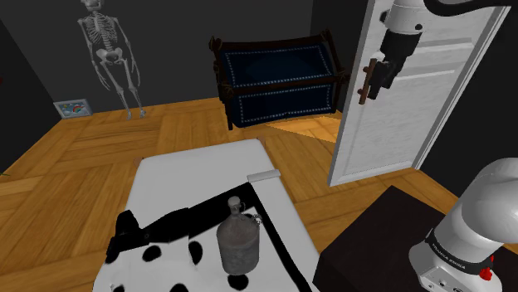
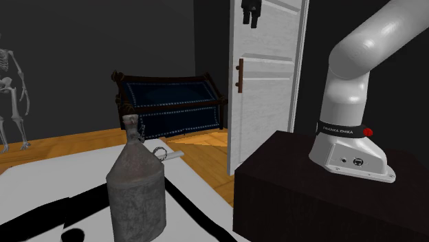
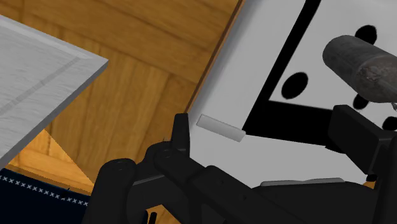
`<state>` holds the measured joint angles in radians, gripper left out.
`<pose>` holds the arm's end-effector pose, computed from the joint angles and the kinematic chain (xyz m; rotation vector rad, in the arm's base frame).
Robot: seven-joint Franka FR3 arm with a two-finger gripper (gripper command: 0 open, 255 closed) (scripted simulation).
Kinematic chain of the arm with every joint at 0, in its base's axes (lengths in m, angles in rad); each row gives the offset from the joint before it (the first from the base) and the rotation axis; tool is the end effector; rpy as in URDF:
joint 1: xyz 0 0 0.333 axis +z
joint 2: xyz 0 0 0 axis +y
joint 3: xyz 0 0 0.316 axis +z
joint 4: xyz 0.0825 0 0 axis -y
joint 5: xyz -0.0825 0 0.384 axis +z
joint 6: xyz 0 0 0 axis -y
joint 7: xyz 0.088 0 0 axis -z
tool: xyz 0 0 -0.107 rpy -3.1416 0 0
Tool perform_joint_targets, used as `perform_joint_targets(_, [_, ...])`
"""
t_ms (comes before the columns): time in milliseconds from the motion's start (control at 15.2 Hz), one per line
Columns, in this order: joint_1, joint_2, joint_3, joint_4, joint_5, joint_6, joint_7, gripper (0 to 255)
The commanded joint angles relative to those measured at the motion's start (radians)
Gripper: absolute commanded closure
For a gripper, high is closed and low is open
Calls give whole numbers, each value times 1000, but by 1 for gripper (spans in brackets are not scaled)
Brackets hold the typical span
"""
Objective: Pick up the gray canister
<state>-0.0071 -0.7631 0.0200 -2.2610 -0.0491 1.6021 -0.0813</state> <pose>0.3169 0.0013 0.6315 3.0679 0.1356 0.1563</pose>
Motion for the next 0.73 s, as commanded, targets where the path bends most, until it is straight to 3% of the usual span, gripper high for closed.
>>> perform_joint_targets(0, [0, 0, 0, 0, 0, 0, 0, 0])
perform_joint_targets(660, [57, 30, 164, -193, 123, 256, 207, 0])
